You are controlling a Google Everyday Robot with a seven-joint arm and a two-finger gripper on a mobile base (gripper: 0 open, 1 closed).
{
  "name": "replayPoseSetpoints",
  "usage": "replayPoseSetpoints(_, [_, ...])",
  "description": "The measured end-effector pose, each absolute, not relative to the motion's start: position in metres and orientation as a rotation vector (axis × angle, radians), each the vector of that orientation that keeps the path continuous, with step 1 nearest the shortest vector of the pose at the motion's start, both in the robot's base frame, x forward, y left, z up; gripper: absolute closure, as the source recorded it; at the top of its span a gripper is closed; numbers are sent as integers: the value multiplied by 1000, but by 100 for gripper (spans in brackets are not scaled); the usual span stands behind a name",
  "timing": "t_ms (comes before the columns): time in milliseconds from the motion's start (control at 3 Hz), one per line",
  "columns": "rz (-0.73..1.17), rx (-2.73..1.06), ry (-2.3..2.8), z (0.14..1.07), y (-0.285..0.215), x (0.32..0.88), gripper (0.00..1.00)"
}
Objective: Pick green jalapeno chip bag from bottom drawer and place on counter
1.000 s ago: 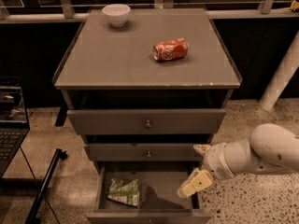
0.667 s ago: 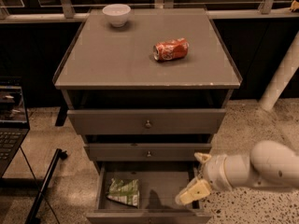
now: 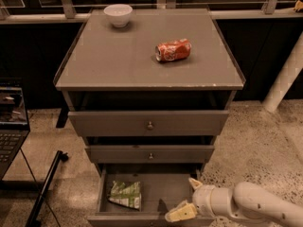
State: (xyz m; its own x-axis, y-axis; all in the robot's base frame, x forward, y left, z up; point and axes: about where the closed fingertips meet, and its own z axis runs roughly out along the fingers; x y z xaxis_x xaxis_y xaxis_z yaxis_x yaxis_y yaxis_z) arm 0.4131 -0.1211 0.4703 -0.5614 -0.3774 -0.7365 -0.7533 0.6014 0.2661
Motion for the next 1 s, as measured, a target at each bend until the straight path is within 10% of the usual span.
replayPoseSetpoints(1000, [918,-863,2247,358,-78,432,0])
